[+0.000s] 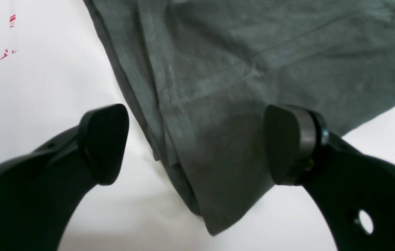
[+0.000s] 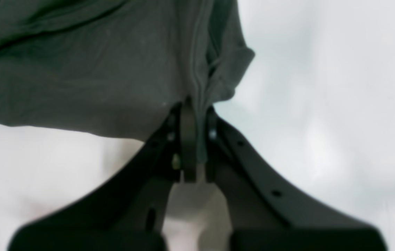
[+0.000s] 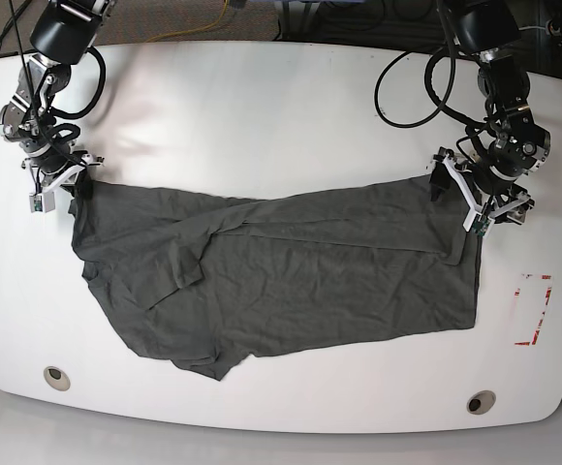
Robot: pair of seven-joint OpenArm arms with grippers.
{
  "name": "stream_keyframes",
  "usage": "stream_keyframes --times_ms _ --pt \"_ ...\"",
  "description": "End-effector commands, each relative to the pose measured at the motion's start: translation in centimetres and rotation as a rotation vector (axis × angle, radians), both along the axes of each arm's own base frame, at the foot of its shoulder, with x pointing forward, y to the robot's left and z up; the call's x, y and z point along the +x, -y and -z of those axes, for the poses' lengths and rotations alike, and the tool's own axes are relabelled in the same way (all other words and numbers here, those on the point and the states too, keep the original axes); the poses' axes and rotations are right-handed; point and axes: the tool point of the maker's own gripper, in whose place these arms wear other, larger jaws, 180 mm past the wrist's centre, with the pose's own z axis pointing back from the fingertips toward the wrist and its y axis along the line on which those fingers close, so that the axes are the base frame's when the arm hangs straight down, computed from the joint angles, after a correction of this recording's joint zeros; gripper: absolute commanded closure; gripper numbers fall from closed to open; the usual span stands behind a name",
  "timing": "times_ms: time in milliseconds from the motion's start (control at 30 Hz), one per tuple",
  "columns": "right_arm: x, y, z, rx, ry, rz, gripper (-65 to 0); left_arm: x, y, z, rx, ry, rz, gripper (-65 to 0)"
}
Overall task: Layout the t-shirt on the table in an organized manner, then fold the t-shirt properly
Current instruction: 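Lower the left gripper onto the folded corner and close it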
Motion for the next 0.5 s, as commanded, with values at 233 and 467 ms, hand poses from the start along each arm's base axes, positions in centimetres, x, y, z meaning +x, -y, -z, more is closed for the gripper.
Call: stream_keyframes --times_ms 233,467 --pt "-0.2 0.8 -0.2 -0.037 -0.031 -0.008 0.0 1.4 0.0 -0.9 -0.042 0.087 0.01 -58.6" --pt "-0.2 0.9 -0.2 -0.038 -0.032 -0.009 0.0 1.4 -1.0 -0.2 -0.043 0.087 -0.027 -58.5"
